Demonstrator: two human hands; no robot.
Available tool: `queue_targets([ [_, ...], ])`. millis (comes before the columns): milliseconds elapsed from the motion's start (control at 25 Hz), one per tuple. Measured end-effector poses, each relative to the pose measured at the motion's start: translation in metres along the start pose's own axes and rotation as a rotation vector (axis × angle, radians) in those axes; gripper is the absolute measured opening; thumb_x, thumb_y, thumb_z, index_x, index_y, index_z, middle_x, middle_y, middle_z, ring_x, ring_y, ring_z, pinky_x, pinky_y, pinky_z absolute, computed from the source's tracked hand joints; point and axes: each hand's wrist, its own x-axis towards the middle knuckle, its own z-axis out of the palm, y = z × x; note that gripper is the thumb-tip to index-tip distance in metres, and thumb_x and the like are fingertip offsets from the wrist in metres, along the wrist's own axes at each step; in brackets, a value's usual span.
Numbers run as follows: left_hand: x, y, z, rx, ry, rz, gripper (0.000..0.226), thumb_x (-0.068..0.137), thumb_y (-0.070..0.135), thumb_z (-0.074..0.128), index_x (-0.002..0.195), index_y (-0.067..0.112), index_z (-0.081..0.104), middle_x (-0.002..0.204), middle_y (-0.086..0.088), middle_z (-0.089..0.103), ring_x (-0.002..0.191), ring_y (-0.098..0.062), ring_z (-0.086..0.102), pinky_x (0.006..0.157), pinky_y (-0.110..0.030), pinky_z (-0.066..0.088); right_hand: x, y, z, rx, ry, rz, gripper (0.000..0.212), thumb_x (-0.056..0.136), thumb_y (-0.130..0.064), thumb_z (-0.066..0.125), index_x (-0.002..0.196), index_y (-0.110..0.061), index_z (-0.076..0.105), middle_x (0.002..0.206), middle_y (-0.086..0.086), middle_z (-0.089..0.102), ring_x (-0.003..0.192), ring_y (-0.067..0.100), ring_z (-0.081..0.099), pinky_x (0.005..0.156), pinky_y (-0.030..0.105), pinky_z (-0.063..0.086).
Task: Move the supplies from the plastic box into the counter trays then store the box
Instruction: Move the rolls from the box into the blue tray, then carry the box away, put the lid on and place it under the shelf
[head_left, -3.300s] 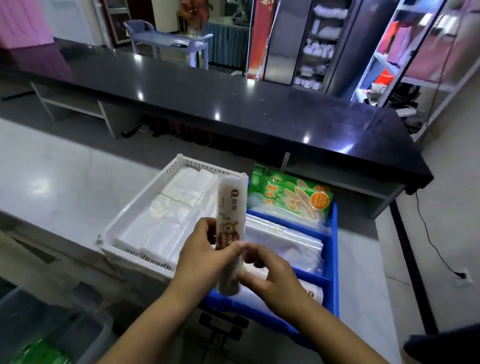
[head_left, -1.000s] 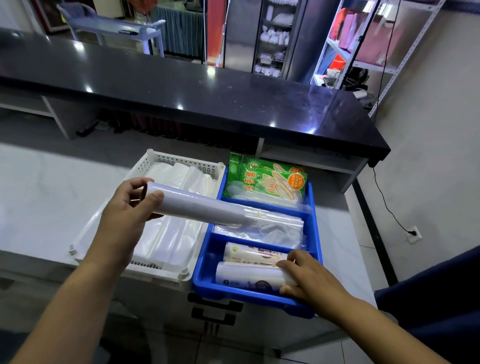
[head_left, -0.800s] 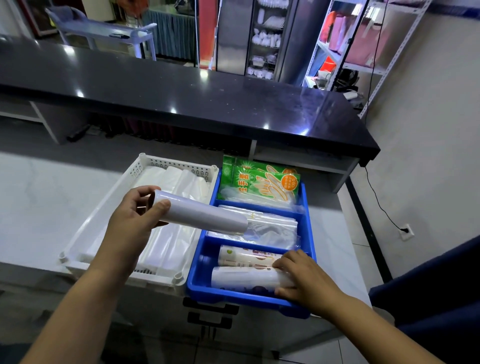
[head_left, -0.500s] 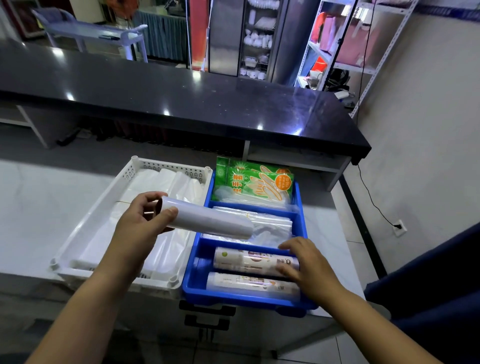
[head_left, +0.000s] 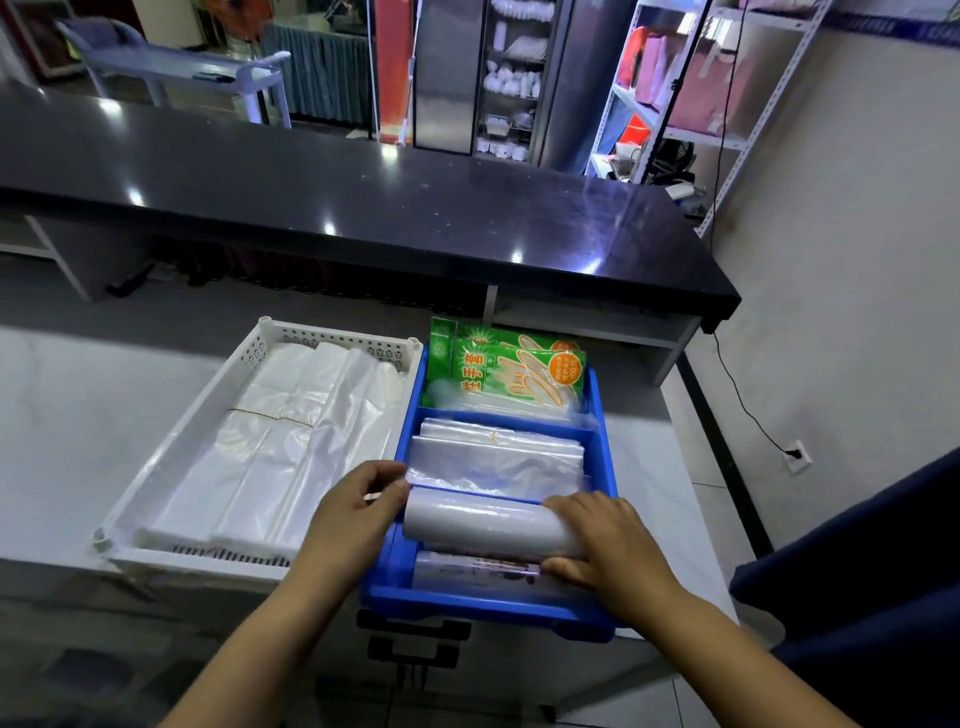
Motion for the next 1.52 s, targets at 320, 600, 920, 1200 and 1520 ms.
queue_targets([
  [320, 0.004, 0.003, -0.013, -0.096, 0.065, -0.073, 0.019, 0.090, 0.007, 0.050, 0.085, 0.017, 0.065, 0.086, -0.003, 0.069, 0.080, -0.020, 0.064, 0.064, -0.023, 0.047, -0.003, 0.008, 0.000, -0.044, -0.087, -0.038, 0.061, 0.074, -0.058, 0.063, 0.127, -0.032, 0.044, 0.128, -0.008, 0.054, 0.113, 0.011, 0.048, 0.098, 0.025, 0.033],
  [600, -0.015, -0.002, -0.030, -0.101, 0.263, -0.055, 0.019, 0.090, 0.011, 0.052, 0.086, 0.023, 0.067, 0.086, 0.002, 0.072, 0.079, -0.013, 0.067, 0.066, -0.024, 0.048, 0.030, 0.007, -0.028, 0.042, -0.069, -0.174, 0.043, 0.079, -0.060, 0.053, 0.115, -0.036, 0.057, 0.113, -0.016, 0.063, 0.099, 0.004, 0.056, 0.082, 0.014, 0.038],
  [920, -0.084, -0.026, -0.083, 0.061, 0.461, -0.040, 0.029, 0.087, 0.004, 0.057, 0.079, 0.030, 0.065, 0.081, 0.004, 0.070, 0.078, -0.014, 0.065, 0.071, -0.028, 0.048, 0.065, -0.072, -0.019, 0.050, -0.156, -0.580, 0.026, 0.090, -0.040, 0.048, 0.109, -0.029, 0.062, 0.102, -0.005, 0.068, 0.091, 0.017, 0.061, 0.076, 0.031, 0.046],
  [1200, -0.180, -0.059, -0.152, 0.290, 0.521, -0.076, 0.026, 0.086, 0.015, 0.062, 0.078, 0.039, 0.061, 0.085, 0.013, 0.068, 0.083, -0.009, 0.063, 0.072, -0.030, 0.050, 0.034, -0.175, 0.010, 0.066, -0.218, -0.712, 0.023, 0.091, -0.039, 0.046, 0.105, -0.030, 0.063, 0.104, -0.008, 0.067, 0.095, 0.013, 0.060, 0.077, 0.025, 0.045],
  [1520, -0.322, -0.144, -0.303, 0.668, 0.515, -0.196, 0.009, 0.086, 0.033, 0.057, 0.092, 0.033, 0.063, 0.093, 0.013, 0.069, 0.084, -0.011, 0.061, 0.068, -0.030, 0.049, -0.037, -0.338, 0.090, 0.067, -0.200, -0.595, 0.019, 0.092, -0.034, 0.051, 0.104, -0.028, 0.063, 0.104, -0.008, 0.067, 0.095, 0.012, 0.060, 0.073, 0.024, 0.045],
])
